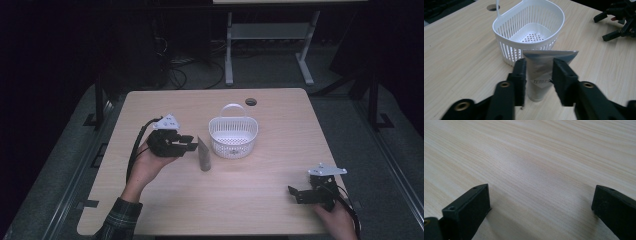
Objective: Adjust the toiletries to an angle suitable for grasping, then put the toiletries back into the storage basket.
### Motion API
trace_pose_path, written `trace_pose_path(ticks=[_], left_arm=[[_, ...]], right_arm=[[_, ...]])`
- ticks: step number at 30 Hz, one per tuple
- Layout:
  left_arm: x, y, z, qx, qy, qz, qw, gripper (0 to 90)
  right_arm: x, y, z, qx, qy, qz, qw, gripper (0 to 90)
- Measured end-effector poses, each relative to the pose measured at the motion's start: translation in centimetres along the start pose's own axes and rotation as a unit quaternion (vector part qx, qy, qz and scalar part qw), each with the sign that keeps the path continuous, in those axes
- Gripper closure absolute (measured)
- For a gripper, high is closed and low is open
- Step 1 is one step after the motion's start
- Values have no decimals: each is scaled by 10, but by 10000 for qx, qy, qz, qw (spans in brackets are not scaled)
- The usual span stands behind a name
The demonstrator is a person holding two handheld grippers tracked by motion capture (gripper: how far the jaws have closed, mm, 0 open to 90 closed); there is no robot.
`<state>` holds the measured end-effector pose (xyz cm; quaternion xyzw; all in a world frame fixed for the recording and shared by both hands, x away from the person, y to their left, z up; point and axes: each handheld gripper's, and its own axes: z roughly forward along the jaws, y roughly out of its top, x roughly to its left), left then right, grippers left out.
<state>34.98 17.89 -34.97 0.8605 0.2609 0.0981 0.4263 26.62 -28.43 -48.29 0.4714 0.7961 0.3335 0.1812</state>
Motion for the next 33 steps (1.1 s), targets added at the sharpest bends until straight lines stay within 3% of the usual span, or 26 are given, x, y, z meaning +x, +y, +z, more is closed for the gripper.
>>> trace_pose_path(ticks=[2,3,6,7,8,11,26,33], left_arm=[[0,0,0,6,-10,-32,10000,525],[0,-1,0,2,-9,-52,10000,446],[-2,-1,-1,14,-50,-79,10000,381],[-2,-1,-2,25,-61,-63,10000,312],[-3,-1,-2,57,-58,-54,10000,312],[-4,-1,-2,128,-15,-48,9999,176],[-7,17,-5,496,0,126,9987,132],[-10,27,6,730,-62,184,9971,132]], right_arm=[[0,0,0,3,-4,6,10000,13],[0,0,0,2,-5,8,10000,13],[0,0,0,0,-5,10,10000,13],[0,0,0,-3,6,13,10000,13],[0,0,0,-3,6,13,10000,13],[1,1,0,1,7,4,10000,13],[1,1,0,2,6,4,10000,13],[1,1,0,4,11,5,10000,13]])
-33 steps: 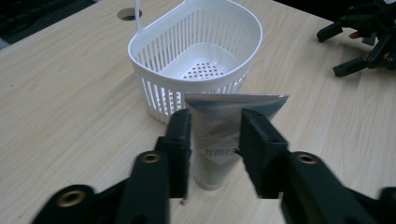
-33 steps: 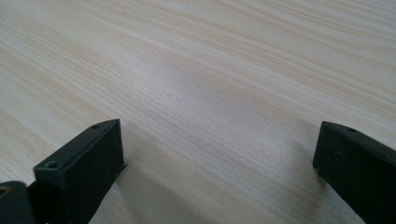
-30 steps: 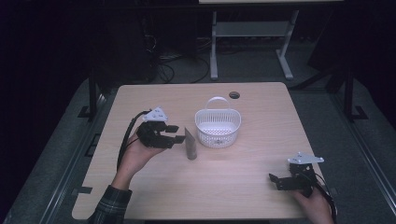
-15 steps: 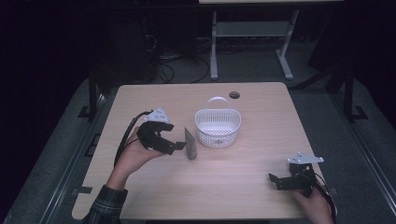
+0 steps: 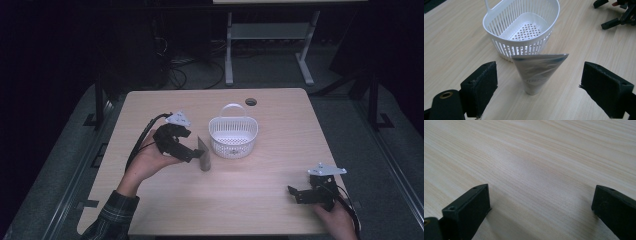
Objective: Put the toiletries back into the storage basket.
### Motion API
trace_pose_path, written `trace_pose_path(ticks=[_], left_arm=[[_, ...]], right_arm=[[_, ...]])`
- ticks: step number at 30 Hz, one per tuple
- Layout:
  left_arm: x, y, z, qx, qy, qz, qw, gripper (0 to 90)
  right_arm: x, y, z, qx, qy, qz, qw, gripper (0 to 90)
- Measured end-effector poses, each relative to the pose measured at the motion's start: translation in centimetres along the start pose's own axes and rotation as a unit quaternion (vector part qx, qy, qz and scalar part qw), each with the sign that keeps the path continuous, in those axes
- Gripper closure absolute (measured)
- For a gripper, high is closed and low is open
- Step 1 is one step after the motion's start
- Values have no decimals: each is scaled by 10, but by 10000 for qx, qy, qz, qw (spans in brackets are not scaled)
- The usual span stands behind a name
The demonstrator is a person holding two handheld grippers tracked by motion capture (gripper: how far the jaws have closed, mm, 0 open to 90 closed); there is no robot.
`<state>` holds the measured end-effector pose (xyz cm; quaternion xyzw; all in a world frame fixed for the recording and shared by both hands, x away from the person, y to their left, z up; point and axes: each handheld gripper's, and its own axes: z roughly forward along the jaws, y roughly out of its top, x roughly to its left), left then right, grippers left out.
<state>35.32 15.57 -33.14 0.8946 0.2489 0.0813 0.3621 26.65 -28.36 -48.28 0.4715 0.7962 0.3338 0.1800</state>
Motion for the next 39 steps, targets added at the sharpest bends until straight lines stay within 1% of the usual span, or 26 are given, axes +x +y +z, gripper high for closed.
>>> trace_pose_path(ticks=[4,5,12,16,21,24,25,28,31,35,37,39], left_arm=[[0,5,5,61,-17,27,10000,132],[0,7,7,87,-14,3,10000,132],[2,11,13,200,-2,28,9998,132],[1,14,18,217,-29,24,9998,132],[0,18,26,276,-56,70,9996,132],[-1,18,31,318,-73,48,9995,133],[-1,19,32,380,-75,89,9992,133],[-1,19,37,416,-98,56,9991,138],[-1,18,41,482,-123,65,9987,140],[-2,17,44,493,-137,69,9987,147],[-2,17,44,500,-143,108,9986,169],[-2,17,44,515,-142,105,9985,192]], right_arm=[[0,0,0,0,0,-1,10000,13],[0,0,0,0,1,1,10000,13],[0,0,0,1,0,0,10000,13],[0,0,0,0,0,-1,10000,13],[0,0,0,1,0,0,10000,13],[0,0,0,0,0,10,10000,13],[0,0,0,-5,-7,-7,10000,13],[0,0,0,1,1,-3,10000,13],[0,0,0,-2,0,4,10000,13],[0,0,0,2,-4,-1,10000,13],[0,0,0,2,-4,-1,10000,13],[0,0,0,2,-4,-2,10000,13]])
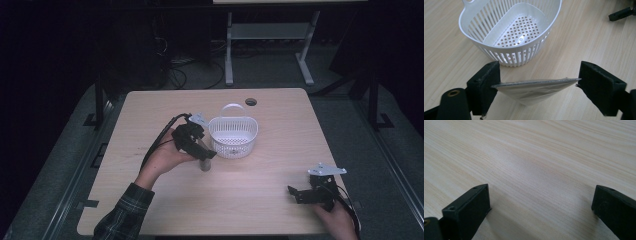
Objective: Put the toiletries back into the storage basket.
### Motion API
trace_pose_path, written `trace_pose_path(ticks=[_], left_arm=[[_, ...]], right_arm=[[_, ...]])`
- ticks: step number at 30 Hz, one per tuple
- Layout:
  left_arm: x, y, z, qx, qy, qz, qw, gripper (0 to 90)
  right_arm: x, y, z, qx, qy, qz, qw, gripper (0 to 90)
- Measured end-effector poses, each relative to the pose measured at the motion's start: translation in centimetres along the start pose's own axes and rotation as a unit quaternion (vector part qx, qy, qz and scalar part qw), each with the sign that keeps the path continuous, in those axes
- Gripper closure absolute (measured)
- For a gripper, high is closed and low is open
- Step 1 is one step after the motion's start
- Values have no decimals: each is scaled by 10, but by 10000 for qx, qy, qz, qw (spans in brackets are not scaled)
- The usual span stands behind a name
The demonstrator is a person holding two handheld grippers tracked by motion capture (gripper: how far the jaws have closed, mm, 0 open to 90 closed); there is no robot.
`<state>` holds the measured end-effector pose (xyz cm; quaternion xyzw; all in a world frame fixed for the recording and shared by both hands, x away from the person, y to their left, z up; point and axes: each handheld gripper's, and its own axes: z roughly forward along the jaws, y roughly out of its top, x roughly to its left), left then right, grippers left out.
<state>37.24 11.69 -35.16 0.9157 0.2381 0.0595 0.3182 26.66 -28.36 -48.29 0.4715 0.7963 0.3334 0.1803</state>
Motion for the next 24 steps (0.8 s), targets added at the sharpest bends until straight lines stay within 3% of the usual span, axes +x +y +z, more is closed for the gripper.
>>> trace_pose_path(ticks=[9,24], left_arm=[[1,-1,-2,-1,101,21,9999,289],[0,-2,-3,-35,120,41,9999,299]], right_arm=[[0,0,0,0,0,0,10000,13],[0,0,0,0,0,0,10000,13]])
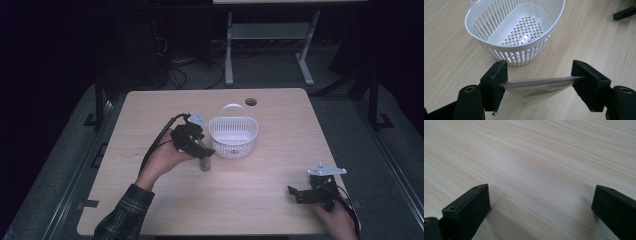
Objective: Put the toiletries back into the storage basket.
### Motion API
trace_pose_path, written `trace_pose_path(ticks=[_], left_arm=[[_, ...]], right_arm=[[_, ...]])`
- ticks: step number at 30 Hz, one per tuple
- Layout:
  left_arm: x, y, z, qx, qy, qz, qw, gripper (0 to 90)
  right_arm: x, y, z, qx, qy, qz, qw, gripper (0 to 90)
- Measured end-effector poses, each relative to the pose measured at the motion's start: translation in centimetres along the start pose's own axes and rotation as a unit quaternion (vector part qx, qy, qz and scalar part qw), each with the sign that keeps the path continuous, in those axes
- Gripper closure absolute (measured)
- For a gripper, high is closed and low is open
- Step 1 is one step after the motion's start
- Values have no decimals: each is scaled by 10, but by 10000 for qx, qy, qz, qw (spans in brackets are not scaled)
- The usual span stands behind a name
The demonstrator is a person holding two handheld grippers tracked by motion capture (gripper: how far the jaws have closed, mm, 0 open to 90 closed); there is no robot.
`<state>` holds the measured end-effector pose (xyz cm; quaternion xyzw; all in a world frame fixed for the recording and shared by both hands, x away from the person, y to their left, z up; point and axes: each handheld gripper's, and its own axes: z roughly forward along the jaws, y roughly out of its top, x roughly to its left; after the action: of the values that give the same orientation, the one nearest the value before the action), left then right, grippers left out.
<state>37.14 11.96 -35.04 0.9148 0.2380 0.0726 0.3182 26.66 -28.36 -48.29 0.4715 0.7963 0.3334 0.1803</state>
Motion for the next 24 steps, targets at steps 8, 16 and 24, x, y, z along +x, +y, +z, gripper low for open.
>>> trace_pose_path(ticks=[8,16,24], left_arm=[[0,1,-1,-62,-67,-62,9999,300],[0,6,-10,-120,-59,-25,9999,300],[-1,12,-17,-164,-54,0,9999,300]], right_arm=[[0,0,0,-1,-1,1,10000,13],[0,0,0,-1,4,1,10000,13],[0,0,0,-1,5,2,10000,13]])
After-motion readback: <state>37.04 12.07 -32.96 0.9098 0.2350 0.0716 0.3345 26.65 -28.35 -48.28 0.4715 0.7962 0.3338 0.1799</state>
